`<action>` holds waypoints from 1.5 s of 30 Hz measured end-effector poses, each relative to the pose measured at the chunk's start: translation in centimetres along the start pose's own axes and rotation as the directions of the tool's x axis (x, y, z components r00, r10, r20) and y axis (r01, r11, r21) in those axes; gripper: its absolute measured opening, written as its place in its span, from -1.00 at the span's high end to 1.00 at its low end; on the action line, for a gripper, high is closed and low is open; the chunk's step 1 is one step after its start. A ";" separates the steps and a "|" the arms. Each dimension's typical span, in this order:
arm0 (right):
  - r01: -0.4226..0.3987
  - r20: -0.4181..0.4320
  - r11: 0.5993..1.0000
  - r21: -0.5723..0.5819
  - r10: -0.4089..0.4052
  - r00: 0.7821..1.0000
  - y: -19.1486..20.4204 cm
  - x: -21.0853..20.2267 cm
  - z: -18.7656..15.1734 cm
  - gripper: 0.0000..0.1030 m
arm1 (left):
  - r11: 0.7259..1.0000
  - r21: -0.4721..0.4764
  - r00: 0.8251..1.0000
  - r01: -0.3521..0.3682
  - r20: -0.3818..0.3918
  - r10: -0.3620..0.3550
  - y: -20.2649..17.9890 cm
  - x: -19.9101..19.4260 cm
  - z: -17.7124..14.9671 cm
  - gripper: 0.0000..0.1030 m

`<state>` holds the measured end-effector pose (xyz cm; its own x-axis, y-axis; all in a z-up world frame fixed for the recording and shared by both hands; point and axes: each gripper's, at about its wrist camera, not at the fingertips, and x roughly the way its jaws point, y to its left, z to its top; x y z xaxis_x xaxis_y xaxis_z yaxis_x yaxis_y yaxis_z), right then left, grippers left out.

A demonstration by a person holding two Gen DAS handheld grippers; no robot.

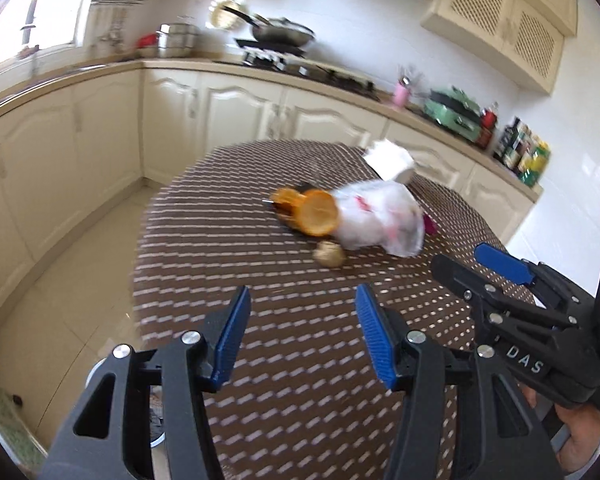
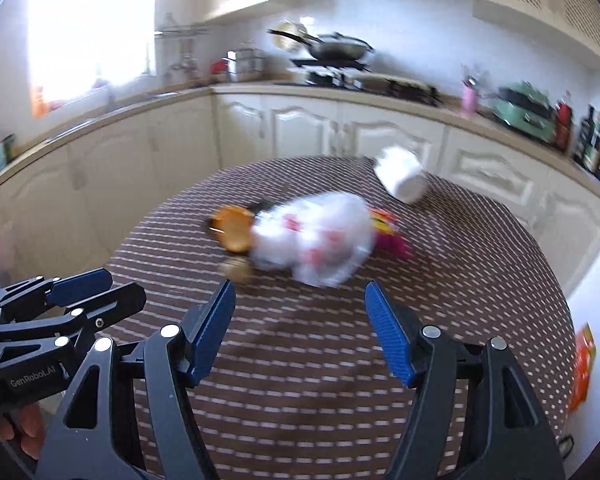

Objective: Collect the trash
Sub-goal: 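Grasp the orange peel with the right gripper while the left grasps a small peel piece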

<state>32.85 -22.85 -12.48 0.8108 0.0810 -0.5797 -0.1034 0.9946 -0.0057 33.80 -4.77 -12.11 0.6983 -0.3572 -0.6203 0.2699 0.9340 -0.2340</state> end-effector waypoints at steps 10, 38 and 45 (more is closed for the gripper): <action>0.008 -0.040 0.998 0.068 -0.006 0.999 -4.6 1.9 -0.3 -0.29 | 0.999 0.035 0.994 -0.019 -0.108 0.023 -2.9 7.8 1.9 -0.04; -0.110 -0.063 0.981 -0.159 0.101 0.993 5.3 6.7 4.7 -0.28 | 0.991 -0.116 0.994 -0.072 0.069 0.081 6.6 0.5 3.1 0.60; -0.140 -0.164 0.971 -0.193 0.109 0.980 6.1 11.1 5.3 0.49 | 0.988 -0.142 0.993 -0.065 0.088 0.078 9.6 -1.4 2.7 0.60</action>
<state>44.23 -15.53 -14.63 0.6889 0.1768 -0.7030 -0.3252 0.9421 -0.0818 37.18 4.72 -11.47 0.7727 -0.2821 -0.5687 0.1272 0.9464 -0.2968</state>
